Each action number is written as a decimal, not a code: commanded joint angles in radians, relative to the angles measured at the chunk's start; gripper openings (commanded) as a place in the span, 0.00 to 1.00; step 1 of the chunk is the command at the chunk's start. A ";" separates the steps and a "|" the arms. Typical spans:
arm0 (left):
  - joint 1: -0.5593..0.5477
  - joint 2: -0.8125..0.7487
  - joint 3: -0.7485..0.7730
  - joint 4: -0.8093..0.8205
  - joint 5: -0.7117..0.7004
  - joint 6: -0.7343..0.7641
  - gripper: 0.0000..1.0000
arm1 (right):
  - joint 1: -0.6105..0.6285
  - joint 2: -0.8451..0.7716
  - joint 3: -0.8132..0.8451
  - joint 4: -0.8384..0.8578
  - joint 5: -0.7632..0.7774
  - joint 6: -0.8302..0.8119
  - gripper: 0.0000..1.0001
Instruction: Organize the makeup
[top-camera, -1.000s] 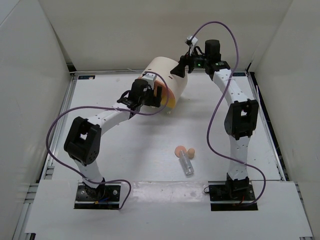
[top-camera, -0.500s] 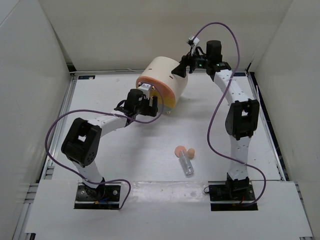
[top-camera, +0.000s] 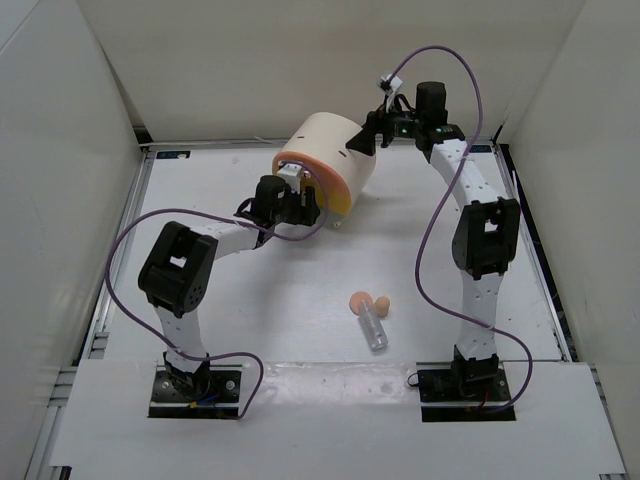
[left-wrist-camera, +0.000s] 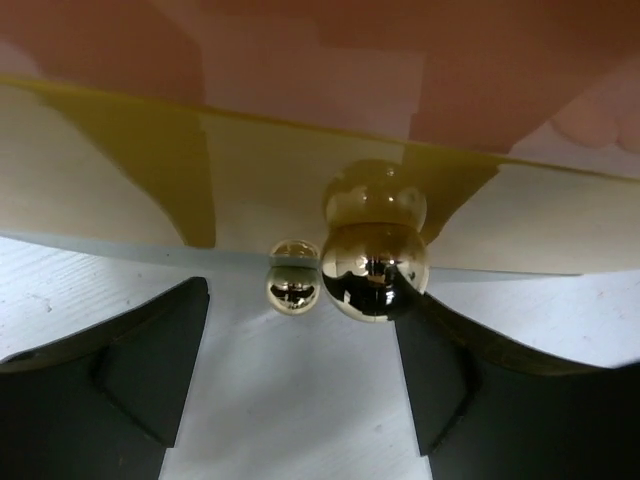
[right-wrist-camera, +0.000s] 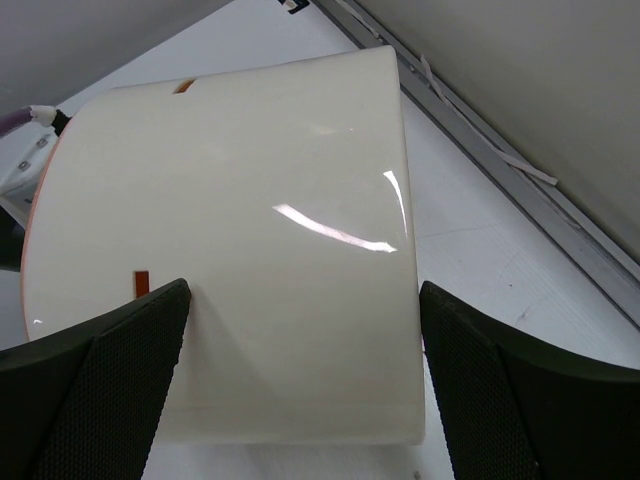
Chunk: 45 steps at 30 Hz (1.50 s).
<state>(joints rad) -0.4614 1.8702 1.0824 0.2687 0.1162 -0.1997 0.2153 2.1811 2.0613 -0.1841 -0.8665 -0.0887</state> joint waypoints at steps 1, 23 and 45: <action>0.004 0.010 0.028 0.039 0.034 -0.026 0.78 | -0.010 -0.012 -0.024 -0.031 -0.002 0.006 0.96; 0.015 0.001 -0.087 0.187 -0.043 -0.063 0.66 | -0.037 -0.027 -0.063 -0.005 -0.026 0.040 0.95; 0.018 0.026 -0.090 0.285 0.031 -0.099 0.18 | -0.050 -0.047 -0.104 0.006 -0.026 0.058 0.94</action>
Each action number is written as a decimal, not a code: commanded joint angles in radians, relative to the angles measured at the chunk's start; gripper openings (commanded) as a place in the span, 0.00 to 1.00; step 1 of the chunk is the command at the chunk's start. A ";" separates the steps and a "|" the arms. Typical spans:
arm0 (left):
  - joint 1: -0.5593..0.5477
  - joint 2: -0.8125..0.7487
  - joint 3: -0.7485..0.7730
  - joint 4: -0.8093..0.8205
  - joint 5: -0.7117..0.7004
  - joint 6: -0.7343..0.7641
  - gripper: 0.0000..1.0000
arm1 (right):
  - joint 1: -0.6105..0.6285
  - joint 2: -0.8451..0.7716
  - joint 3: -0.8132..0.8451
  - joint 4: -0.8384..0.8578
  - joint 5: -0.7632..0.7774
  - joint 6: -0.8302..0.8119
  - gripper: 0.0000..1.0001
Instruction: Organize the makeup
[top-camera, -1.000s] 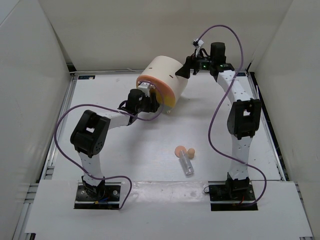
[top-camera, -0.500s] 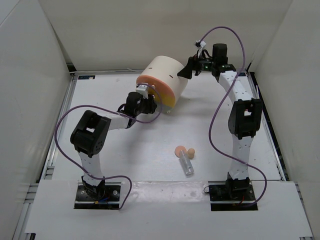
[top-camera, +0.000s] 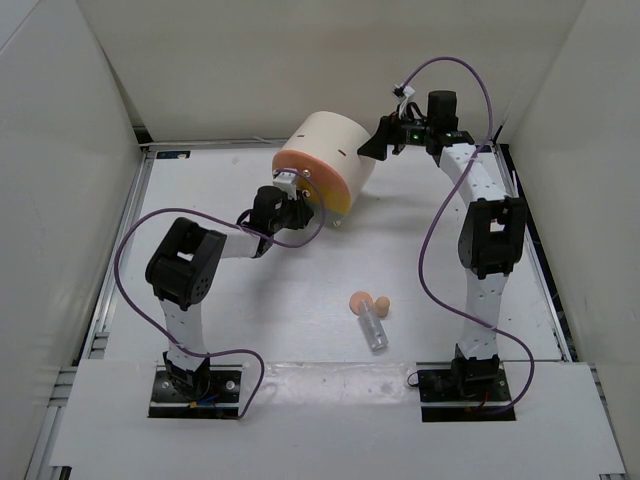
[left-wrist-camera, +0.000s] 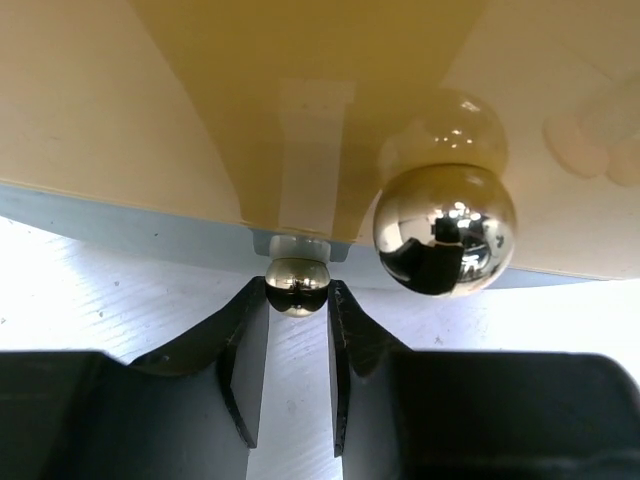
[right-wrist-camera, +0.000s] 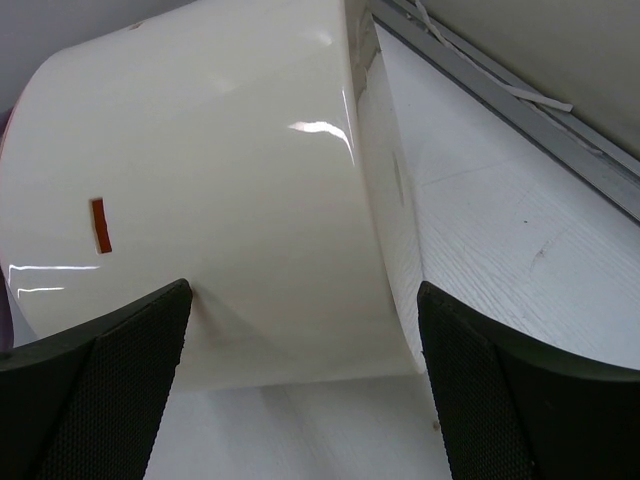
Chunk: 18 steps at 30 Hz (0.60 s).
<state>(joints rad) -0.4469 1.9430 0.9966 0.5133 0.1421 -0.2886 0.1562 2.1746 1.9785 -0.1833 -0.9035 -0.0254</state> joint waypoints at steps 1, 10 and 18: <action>0.004 -0.061 -0.015 0.042 0.005 -0.009 0.17 | 0.003 -0.045 -0.024 -0.001 0.011 -0.007 0.94; 0.002 -0.237 -0.125 -0.054 -0.062 0.016 0.10 | -0.012 -0.073 -0.052 0.018 0.020 -0.008 0.93; -0.013 -0.403 -0.257 -0.176 -0.133 -0.018 0.12 | -0.021 -0.104 -0.076 0.018 0.034 -0.008 0.93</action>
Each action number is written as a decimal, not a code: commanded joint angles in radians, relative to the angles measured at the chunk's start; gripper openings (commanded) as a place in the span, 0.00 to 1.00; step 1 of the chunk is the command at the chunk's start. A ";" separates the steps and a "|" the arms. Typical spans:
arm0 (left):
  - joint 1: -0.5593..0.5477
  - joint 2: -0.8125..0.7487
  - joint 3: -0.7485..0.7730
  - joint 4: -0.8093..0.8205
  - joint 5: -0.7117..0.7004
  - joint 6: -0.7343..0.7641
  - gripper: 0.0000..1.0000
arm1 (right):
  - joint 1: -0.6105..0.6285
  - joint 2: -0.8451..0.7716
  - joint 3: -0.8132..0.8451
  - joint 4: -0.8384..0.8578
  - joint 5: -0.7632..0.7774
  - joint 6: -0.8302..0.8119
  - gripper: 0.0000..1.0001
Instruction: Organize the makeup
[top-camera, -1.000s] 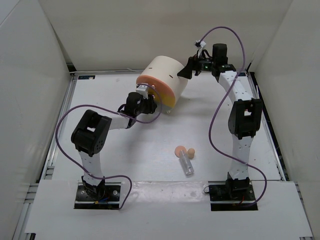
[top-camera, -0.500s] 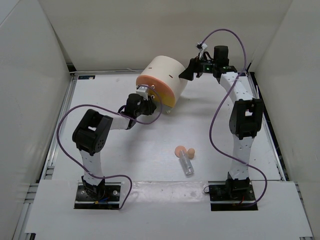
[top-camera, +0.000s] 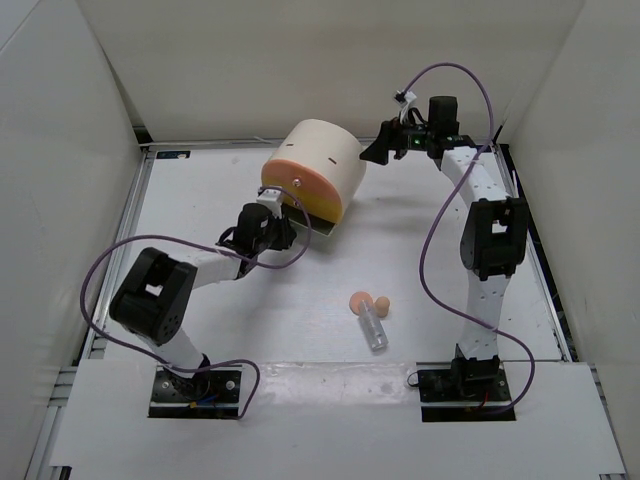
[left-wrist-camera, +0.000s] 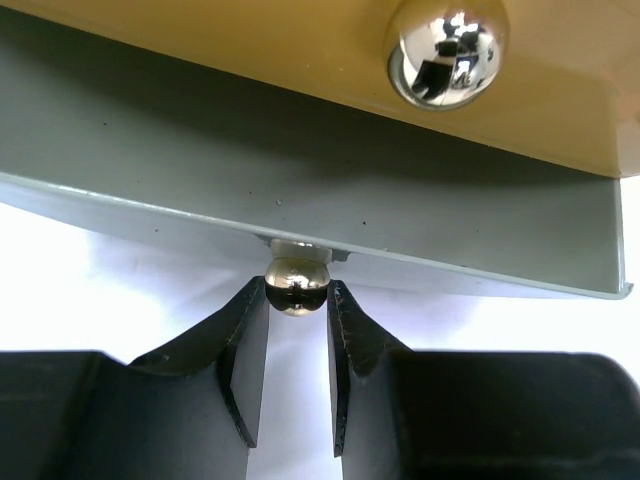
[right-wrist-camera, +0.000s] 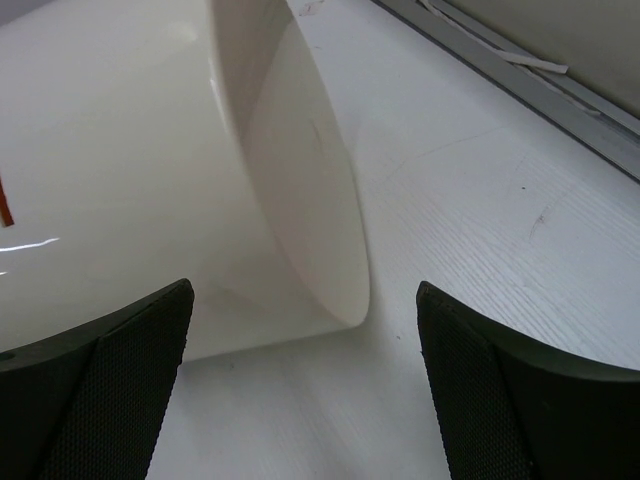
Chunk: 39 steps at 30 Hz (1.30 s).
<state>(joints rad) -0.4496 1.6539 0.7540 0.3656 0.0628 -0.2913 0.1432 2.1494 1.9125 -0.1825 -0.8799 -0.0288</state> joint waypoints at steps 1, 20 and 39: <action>-0.015 -0.141 -0.019 -0.049 -0.049 -0.019 0.14 | -0.008 -0.085 -0.013 0.009 0.013 -0.008 0.93; -0.029 -0.126 0.038 -0.050 -0.129 0.034 0.10 | 0.231 -0.259 -0.047 -0.305 0.399 -0.403 0.94; -0.031 -0.141 0.008 -0.019 -0.110 0.008 0.09 | 0.568 -0.284 -0.155 -0.094 1.008 -0.386 0.93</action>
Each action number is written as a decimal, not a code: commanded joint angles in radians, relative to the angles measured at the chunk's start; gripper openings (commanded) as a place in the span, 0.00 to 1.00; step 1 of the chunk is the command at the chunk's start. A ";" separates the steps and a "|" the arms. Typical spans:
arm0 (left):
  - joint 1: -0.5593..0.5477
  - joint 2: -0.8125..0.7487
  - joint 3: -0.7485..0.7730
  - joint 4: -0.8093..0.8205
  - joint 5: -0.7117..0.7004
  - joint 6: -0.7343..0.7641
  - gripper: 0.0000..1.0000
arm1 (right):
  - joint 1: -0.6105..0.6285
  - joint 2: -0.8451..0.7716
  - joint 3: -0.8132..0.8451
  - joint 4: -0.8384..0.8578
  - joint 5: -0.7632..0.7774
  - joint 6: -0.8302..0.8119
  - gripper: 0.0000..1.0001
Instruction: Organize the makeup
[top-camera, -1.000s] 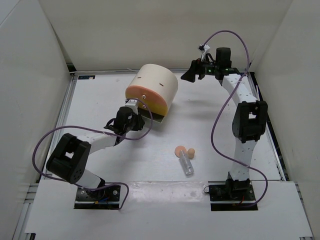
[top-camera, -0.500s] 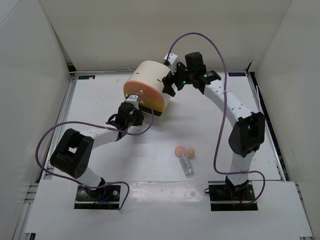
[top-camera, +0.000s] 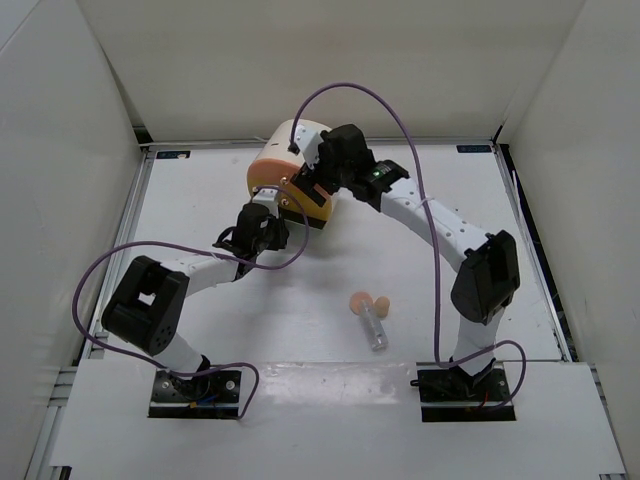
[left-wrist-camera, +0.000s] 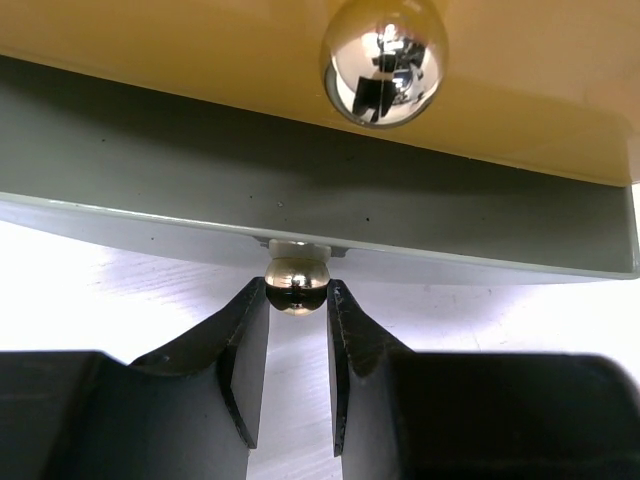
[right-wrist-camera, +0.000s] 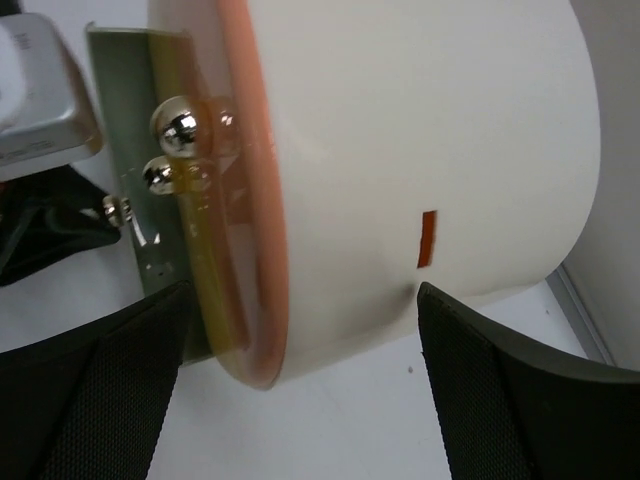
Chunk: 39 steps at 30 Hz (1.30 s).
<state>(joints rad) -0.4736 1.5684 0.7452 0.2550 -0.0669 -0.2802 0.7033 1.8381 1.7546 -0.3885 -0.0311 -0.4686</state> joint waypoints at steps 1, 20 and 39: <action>-0.008 -0.068 0.008 0.090 0.021 -0.017 0.09 | 0.015 0.033 0.000 0.131 0.181 0.068 0.93; -0.026 -0.225 -0.201 0.021 -0.020 -0.143 0.16 | 0.058 -0.003 -0.116 0.252 0.347 0.122 0.87; -0.152 -0.295 -0.277 0.029 -0.057 -0.283 0.49 | 0.064 -0.046 -0.153 0.281 0.369 0.188 0.88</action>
<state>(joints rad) -0.5964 1.3247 0.4751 0.2565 -0.1226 -0.5301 0.7689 1.8523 1.6104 -0.1593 0.3077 -0.3008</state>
